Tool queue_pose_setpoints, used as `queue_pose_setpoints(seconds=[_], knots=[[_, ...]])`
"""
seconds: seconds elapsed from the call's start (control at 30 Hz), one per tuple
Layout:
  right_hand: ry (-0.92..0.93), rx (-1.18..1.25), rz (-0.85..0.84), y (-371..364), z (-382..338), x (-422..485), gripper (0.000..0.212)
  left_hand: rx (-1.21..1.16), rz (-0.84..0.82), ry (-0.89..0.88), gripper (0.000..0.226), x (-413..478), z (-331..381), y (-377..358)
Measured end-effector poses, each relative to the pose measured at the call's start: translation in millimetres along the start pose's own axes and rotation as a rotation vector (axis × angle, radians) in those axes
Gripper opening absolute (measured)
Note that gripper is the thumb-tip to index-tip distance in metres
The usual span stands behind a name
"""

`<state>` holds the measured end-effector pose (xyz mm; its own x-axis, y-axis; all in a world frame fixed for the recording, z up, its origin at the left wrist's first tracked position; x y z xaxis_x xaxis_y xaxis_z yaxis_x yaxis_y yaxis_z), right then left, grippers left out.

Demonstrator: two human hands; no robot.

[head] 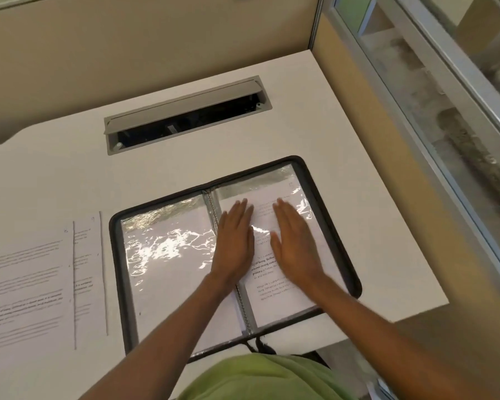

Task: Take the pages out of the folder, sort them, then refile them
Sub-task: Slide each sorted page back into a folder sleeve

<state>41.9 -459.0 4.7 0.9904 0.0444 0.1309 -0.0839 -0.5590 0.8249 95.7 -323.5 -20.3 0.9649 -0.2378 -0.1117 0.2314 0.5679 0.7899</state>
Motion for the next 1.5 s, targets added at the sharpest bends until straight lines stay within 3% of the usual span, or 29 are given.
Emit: queue_pose_setpoints(seconds=[0.27,0.5,0.67,0.8,1.03,1.1,1.2,1.27,1.37,1.5], knots=[[-0.040,-0.183,-0.147,-50.8,-11.3,-100.3,0.063,0.219,-0.028,-0.053,0.054,-37.8,-2.6,-36.5],[-0.412,-0.275,-0.068,-22.6,24.2,-164.9,0.071,0.321,0.032,-0.051,0.057,-40.0,2.4,-35.1],[-0.411,-0.265,-0.048,-28.1,16.3,-164.4,0.066,0.290,0.035,-0.058,0.056,-38.8,-0.4,-36.6],[-0.279,-0.215,0.018,-23.5,-7.1,-151.6,0.083,0.148,-0.006,-0.041,0.056,-35.5,-2.3,-30.9],[0.190,-0.186,0.020,-34.2,-76.8,-133.8,0.103,-0.845,0.103,0.508,0.040,-40.7,-27.7,59.2],[0.328,-0.171,-0.028,-42.4,-98.2,-131.6,0.101,-0.969,0.122,0.619,0.040,-41.0,-52.0,79.3],[0.523,-0.086,-0.087,-53.5,-129.8,-132.3,0.071,-0.881,0.202,0.676,0.020,-48.8,-95.7,108.5],[0.552,0.056,-0.114,-47.9,-142.4,-128.7,0.063,-0.833,0.242,0.731,0.016,-58.4,-130.0,119.8],[0.400,0.260,-0.064,-31.1,-136.5,-109.8,0.059,-0.787,0.270,0.850,0.017,-78.8,-179.9,133.9],[0.156,0.267,-0.040,-52.8,-105.4,-72.9,0.056,-0.611,0.375,0.856,0.019,-101.4,-218.9,164.6]])
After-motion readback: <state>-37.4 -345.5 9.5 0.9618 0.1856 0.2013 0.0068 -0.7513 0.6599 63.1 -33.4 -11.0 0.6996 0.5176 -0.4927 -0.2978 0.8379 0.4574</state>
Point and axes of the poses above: each hand's wrist, its own x-axis towards the middle knuckle, its own y-axis out of the back of the hand, z = x × y, the point moved 10 cm from there along x, towards the middle knuckle, and after that the axes turned 13 degrees about y, right-handed, at the moved point
